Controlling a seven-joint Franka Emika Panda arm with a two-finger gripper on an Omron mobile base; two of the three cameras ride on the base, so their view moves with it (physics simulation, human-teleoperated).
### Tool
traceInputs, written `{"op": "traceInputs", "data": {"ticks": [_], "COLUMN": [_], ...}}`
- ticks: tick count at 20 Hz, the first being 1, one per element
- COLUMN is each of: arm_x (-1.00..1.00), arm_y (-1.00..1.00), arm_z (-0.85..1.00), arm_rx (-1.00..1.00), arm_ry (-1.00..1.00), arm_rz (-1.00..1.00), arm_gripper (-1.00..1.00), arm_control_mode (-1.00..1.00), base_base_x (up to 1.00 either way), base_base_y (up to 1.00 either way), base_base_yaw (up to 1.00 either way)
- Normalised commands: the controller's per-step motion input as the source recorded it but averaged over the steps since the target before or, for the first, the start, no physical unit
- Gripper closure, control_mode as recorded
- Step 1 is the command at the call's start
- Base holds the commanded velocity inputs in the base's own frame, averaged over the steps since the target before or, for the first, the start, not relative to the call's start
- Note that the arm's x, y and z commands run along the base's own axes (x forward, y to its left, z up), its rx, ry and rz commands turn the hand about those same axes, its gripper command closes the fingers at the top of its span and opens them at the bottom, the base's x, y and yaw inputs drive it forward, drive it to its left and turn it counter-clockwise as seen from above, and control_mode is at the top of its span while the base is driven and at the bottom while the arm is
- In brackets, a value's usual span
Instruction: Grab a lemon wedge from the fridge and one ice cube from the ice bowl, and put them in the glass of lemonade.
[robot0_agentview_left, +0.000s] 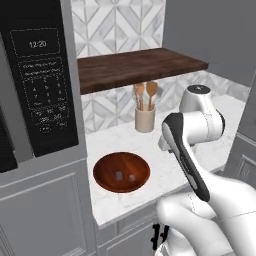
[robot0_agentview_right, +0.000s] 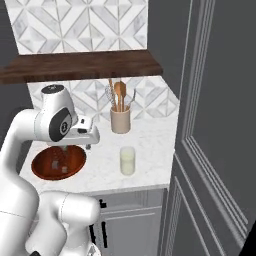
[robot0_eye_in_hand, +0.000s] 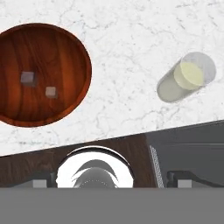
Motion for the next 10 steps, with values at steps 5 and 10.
{"op": "traceInputs", "data": {"ticks": [5, 10], "arm_x": [0.0, 0.0], "arm_y": [0.0, 0.0], "arm_z": [0.0, -0.08], "arm_rx": [0.0, 0.0], "arm_ry": [0.0, 0.01], "arm_rz": [0.0, 0.03], "arm_gripper": [-1.0, -1.0], "arm_control_mode": [1.0, -1.0], "base_base_x": [0.43, 0.0], "base_base_y": [-0.18, -0.07], "base_base_yaw": [0.51, 0.28]}}
